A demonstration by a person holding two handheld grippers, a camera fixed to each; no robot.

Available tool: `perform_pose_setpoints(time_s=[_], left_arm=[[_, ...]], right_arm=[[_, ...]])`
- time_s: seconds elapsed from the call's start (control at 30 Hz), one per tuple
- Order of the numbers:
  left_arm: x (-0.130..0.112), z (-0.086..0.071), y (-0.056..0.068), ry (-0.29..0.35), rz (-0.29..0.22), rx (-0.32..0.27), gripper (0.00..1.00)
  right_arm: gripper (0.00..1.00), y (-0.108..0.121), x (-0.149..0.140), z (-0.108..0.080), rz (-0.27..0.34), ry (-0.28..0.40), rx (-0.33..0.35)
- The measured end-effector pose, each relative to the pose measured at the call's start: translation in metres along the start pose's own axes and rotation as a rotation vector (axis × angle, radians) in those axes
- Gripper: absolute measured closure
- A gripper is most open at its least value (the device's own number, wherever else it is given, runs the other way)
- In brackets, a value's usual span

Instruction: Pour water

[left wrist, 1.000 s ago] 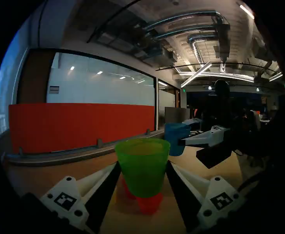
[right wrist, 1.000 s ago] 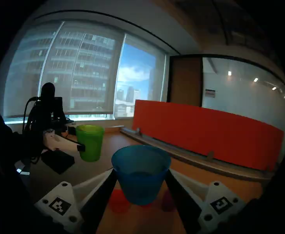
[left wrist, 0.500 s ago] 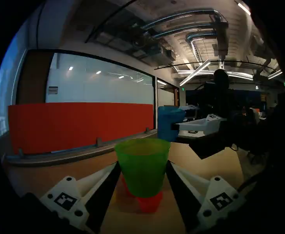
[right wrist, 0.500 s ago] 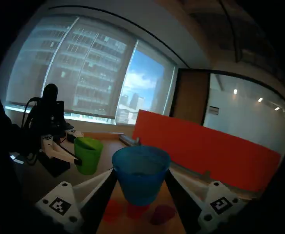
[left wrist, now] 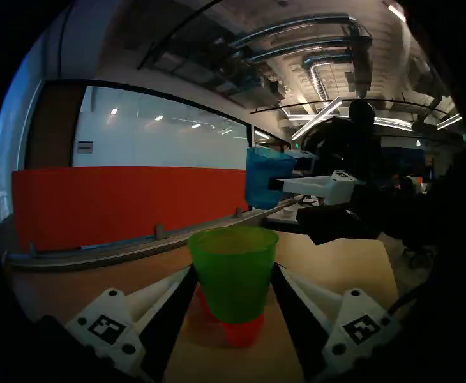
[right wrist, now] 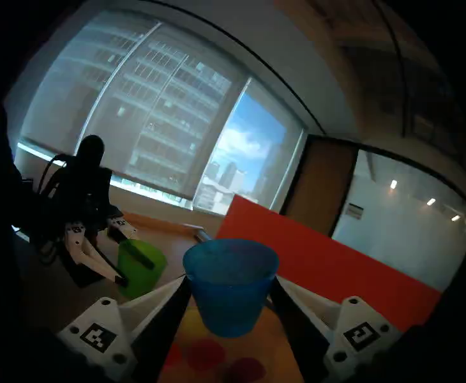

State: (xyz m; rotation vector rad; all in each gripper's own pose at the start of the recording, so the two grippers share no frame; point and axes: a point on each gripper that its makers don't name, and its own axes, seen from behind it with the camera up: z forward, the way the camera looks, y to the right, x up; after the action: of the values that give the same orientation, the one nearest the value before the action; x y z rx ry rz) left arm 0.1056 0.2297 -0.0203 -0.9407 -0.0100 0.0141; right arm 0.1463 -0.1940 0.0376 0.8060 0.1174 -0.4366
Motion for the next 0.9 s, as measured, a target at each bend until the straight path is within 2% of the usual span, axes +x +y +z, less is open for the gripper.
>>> perform_pose_setpoints(time_s=[0.47, 0.9], left_arm=[[-0.002, 0.002, 0.002, 0.006, 0.032, 0.01, 0.19], [-0.001, 0.004, 0.004, 0.004, 0.043, 0.01, 0.19]], right_arm=[[0.14, 0.008, 0.031, 0.014, -0.142, 0.032, 0.013], [0.14, 0.01, 0.059, 0.028, -0.268, 0.058, 0.025]])
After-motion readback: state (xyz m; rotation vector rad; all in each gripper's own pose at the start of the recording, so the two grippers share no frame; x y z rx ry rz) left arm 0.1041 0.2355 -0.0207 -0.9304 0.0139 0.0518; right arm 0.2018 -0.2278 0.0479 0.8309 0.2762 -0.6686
